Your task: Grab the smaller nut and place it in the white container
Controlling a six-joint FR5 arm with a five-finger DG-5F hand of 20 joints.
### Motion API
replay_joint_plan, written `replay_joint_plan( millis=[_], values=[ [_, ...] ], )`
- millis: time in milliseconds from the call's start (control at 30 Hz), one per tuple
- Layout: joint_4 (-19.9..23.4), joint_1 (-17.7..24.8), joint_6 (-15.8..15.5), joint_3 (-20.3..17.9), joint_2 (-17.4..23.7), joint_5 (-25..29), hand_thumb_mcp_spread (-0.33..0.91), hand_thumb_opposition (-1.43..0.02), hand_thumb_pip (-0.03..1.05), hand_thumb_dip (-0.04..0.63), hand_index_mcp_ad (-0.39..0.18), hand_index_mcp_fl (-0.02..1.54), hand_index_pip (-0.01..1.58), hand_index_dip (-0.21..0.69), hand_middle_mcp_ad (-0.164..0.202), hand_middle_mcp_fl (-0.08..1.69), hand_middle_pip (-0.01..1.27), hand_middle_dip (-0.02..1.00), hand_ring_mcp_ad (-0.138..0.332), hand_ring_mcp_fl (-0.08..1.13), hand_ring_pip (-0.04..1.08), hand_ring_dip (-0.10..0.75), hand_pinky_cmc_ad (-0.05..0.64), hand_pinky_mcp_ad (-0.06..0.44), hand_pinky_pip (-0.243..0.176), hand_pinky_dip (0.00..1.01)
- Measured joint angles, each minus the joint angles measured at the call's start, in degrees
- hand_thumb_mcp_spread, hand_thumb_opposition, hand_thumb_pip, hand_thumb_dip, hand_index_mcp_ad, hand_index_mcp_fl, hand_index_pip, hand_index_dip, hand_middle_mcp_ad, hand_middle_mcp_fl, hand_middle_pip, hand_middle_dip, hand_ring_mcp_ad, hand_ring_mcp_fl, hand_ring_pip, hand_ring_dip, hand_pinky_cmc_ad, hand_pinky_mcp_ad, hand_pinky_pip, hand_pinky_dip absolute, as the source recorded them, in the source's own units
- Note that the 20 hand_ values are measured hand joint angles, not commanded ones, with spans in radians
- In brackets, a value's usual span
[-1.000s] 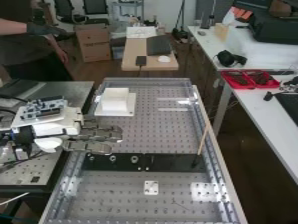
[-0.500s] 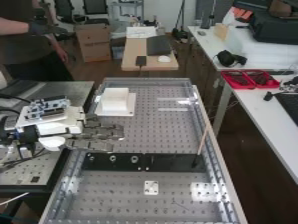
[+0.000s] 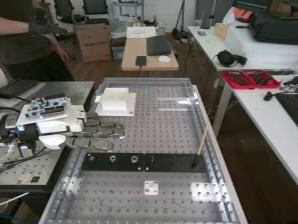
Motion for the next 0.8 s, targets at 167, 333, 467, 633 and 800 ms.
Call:
replay_joint_plan(
  millis=[167,333,467,633,800],
  values=[
    [0.1,-0.1,-0.4,-0.1,-0.2,-0.2,0.42,-0.83,0.56,0.206,-0.106,0.15,1.31,0.091,0.075,0.12,0.14,0.16,0.148,0.0,0.09,0.037,0.316,0.232,-0.059,0.2],
    [-0.1,-0.3,-1.5,0.0,-0.6,-0.6,0.42,-0.83,0.56,0.206,-0.11,0.15,1.31,0.094,0.077,0.12,0.14,0.16,0.15,0.0,0.09,0.037,0.316,0.232,-0.059,0.2],
    [-0.1,-0.6,-2.2,0.1,-0.7,-1.2,0.42,-0.83,0.56,0.206,-0.106,0.15,1.31,0.094,0.077,0.12,0.14,0.16,0.15,0.0,0.09,0.037,0.316,0.232,-0.059,0.2],
    [-0.1,-0.8,-4.2,0.4,-1.1,-2.0,0.42,-0.83,0.56,0.206,-0.11,0.15,1.31,0.094,0.077,0.12,0.14,0.16,0.15,0.0,0.09,0.037,0.316,0.232,-0.058,0.2],
    [-2.0,-0.8,-8.1,1.7,-2.4,-2.3,0.42,-0.83,0.56,0.206,-0.113,0.15,1.32,0.094,0.07,0.12,0.14,0.16,0.129,0.0,0.09,0.037,0.316,0.232,-0.049,0.19]
  ],
)
